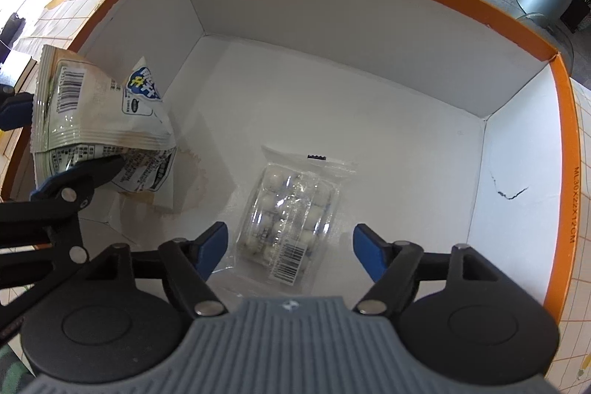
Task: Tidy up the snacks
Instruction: 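Carry both held packs into the orange box and open both tools, then withdraw both tools from the box back over the snack pile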
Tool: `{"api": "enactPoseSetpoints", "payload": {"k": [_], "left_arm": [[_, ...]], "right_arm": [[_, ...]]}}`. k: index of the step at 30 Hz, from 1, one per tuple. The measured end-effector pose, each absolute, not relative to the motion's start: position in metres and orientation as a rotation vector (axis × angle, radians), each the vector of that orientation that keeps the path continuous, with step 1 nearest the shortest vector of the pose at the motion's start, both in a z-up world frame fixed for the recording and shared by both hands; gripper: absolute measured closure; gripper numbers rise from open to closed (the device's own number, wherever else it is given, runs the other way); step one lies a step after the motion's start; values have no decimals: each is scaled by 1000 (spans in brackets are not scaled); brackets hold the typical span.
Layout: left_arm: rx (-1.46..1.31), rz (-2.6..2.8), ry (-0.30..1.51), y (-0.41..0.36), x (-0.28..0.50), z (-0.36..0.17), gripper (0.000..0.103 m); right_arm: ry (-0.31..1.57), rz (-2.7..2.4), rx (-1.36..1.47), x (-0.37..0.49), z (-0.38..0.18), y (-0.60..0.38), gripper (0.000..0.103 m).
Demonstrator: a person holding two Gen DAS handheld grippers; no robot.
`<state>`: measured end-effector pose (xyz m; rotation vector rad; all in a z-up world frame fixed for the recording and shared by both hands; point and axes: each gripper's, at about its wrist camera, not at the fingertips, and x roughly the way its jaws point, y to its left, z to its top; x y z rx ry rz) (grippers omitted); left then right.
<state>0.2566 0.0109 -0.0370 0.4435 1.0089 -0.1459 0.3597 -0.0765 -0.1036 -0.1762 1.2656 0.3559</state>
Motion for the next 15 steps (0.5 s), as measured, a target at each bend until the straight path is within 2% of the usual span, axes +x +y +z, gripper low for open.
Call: {"api": "enactPoseSetpoints", "payload": {"k": [2,4,7,15], "left_arm": [[433,-157,993,11,252,-33,30],[443,-152,965,9,246,-27,29],[458,-115,917,8,237,-18,20],[364,-76,837,20,209,11,19]], "right_arm": [[1259,345,-183,362,-98,-79,23],[1244,331,-192,361,-91,-79,19],[1212,327,-206,355,-77,-80,18],[1077,326,-211,321,-38,-83,17]]}}
